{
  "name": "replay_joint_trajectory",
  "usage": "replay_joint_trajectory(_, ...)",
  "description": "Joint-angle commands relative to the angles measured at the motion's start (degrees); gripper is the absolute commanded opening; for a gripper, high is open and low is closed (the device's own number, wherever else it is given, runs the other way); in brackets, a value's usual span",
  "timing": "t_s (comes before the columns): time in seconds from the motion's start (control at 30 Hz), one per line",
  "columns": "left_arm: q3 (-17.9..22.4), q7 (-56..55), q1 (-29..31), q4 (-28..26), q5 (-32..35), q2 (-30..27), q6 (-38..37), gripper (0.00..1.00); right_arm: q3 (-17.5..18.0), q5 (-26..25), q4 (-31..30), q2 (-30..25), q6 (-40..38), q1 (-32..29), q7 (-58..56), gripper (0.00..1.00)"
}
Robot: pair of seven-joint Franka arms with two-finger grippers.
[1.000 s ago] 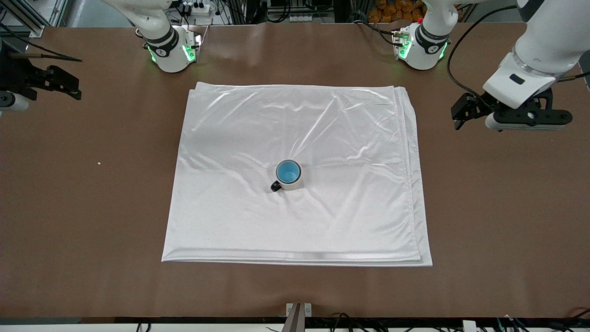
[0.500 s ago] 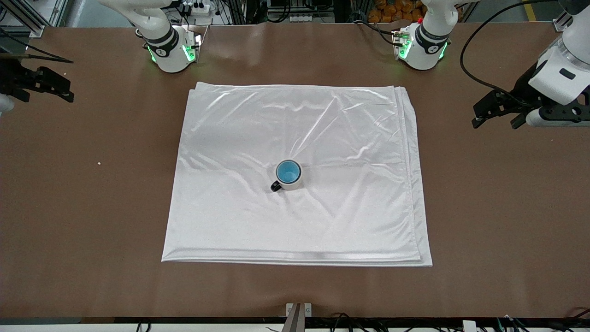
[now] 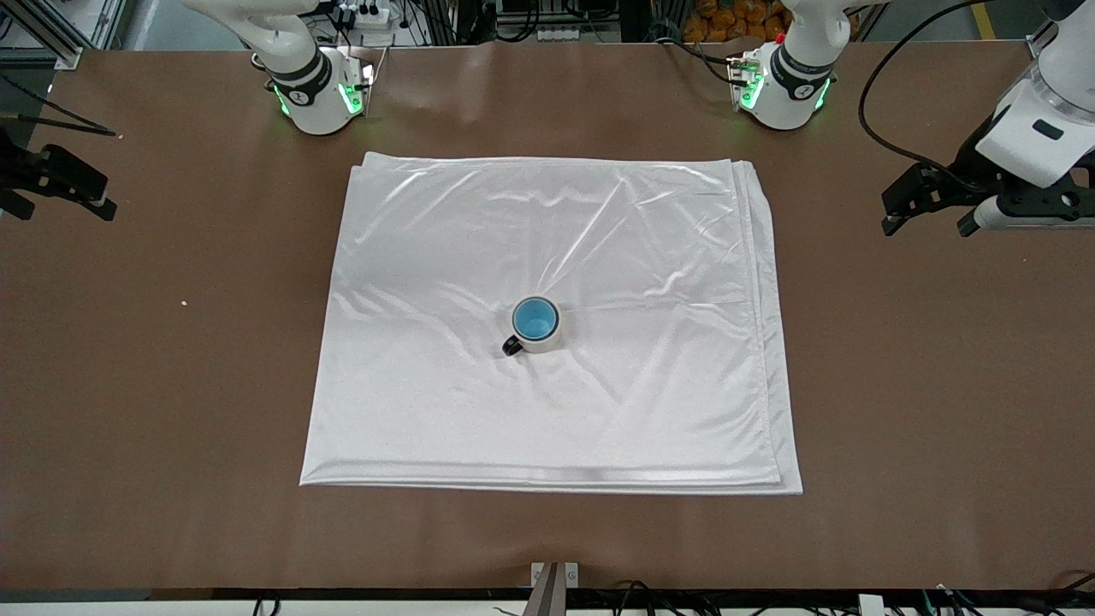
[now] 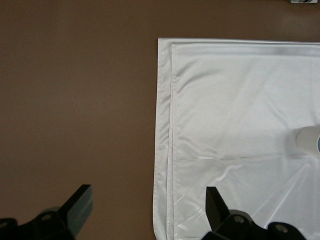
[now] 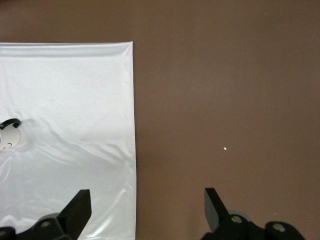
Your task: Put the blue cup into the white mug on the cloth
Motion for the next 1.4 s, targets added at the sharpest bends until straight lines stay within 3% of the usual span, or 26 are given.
replay_joint_trajectory(0.0,-0.4,1.2,0.8,-1.5,1.4,-2.3,0.9,1.0,-0.1,1.5,0.0,2.0,1.8,0.6,0.8,1.0)
replay_joint_trajectory(1.37,0.3,1.0,1.6,2.6,1.5,-0.6,0.8,1.0,-0.1,1.5,-1.4,2.5,1.2,1.1,0.6,1.0)
